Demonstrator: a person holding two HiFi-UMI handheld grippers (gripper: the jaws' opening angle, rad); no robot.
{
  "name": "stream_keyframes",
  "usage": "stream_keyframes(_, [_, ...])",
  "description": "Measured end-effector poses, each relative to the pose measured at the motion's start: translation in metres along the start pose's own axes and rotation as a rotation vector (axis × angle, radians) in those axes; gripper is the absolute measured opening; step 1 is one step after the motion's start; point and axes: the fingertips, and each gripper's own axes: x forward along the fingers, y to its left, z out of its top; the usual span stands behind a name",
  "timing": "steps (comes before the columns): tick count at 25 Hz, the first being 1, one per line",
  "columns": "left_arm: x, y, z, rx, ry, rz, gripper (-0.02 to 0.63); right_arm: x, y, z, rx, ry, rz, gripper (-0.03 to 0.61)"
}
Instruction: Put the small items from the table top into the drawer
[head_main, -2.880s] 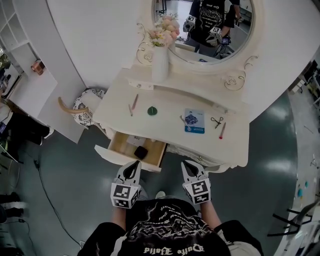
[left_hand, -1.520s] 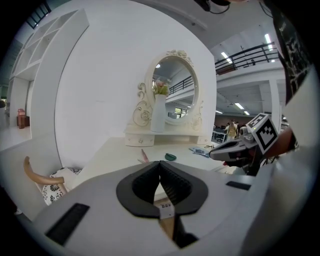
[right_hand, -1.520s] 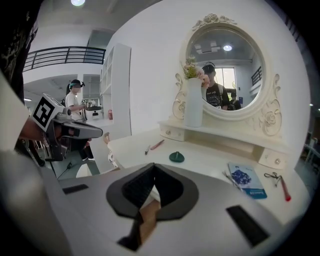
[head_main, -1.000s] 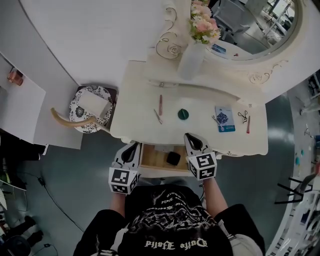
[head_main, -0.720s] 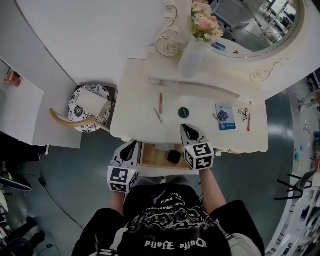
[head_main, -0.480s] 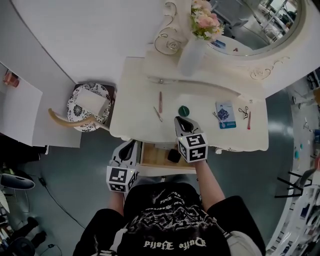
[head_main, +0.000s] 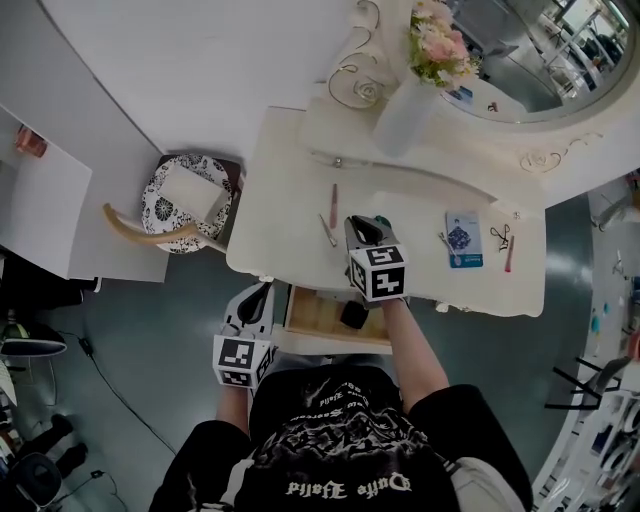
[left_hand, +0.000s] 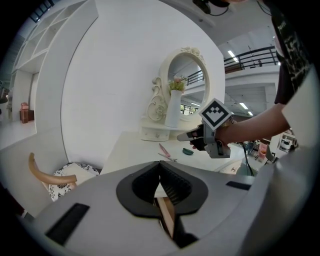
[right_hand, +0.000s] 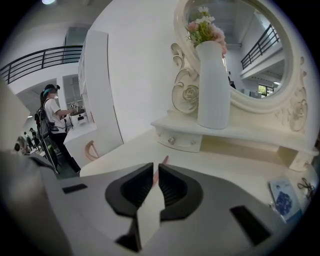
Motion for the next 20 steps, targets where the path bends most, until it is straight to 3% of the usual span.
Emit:
stream_keyframes(3, [0.001, -0.002, -0.003, -0.006, 0.010, 0.006, 0.015, 0.011, 0.000, 0.002, 0.025, 0.017, 0.016, 0.091])
stream_keyframes(7, [0.003, -0.004, -0.006, -0.008, 0.026, 0.011, 0.015, 0.023, -0.002, 0.003, 0.037, 0.032, 0.028, 0.092])
stream_keyframes(9, [0.002, -0.003, -0.007, -0.004, 0.036, 0.016, 0.015, 0.029, 0.000, 0.003, 0.045, 0.040, 0.047, 0.127])
stream_keyframes(20, [-0.005, 0.010, -0.016, -0.008, 0.069, 0.073, 0.015, 0.066, -0.002, 0.004, 0.063, 0.085, 0.029, 0.135])
